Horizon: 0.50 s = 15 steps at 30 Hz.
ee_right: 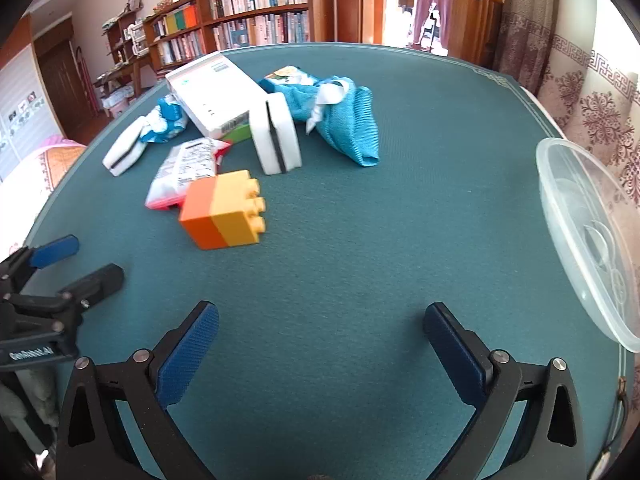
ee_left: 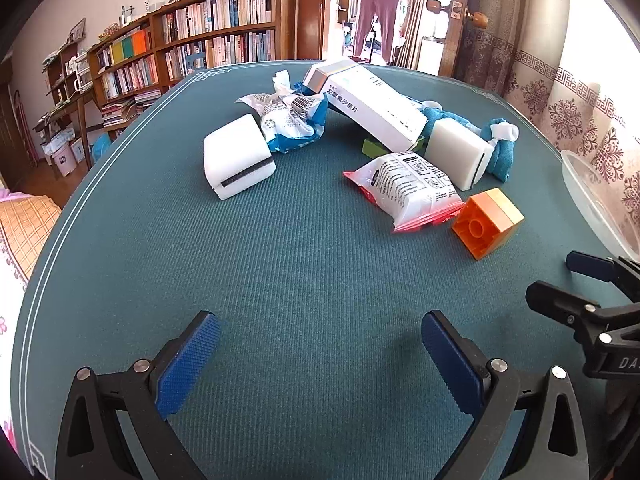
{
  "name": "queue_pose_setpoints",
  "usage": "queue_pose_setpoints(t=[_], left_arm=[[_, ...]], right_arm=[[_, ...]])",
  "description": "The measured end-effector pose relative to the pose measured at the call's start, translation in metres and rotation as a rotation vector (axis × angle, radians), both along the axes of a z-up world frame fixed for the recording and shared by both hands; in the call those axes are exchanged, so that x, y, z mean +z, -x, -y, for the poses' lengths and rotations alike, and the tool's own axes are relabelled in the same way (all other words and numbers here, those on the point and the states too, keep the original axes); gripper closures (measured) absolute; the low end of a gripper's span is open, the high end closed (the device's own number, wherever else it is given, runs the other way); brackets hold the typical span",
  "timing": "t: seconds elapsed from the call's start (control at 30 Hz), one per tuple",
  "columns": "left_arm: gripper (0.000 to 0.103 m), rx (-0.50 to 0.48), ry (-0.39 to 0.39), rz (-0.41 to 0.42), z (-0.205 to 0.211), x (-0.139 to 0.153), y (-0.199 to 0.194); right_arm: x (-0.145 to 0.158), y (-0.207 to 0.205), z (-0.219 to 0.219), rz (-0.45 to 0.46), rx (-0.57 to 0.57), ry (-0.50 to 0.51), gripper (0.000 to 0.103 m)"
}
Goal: Organize objects
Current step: 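Grasp the orange-and-yellow toy brick with the right gripper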
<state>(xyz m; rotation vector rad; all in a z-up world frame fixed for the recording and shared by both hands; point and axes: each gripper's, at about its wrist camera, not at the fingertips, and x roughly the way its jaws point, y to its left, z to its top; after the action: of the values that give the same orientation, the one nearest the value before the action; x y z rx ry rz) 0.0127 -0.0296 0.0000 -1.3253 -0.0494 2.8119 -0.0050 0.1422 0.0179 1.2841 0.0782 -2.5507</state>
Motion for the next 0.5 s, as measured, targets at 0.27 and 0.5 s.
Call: queue_pose_setpoints(t=[0.27, 0.5], left_arm=[[0.000, 0.051, 0.003, 0.008, 0.019, 0.002, 0.000], [0.000, 0.045, 0.017, 0.006, 0.016, 0.007, 0.005]], right_arm=[[0.009, 0.018, 0.037, -0.024, 0.087, 0.043, 0.016], [0.004, 0.035, 0.049, -0.043, 0.088, -0.014, 0.049]])
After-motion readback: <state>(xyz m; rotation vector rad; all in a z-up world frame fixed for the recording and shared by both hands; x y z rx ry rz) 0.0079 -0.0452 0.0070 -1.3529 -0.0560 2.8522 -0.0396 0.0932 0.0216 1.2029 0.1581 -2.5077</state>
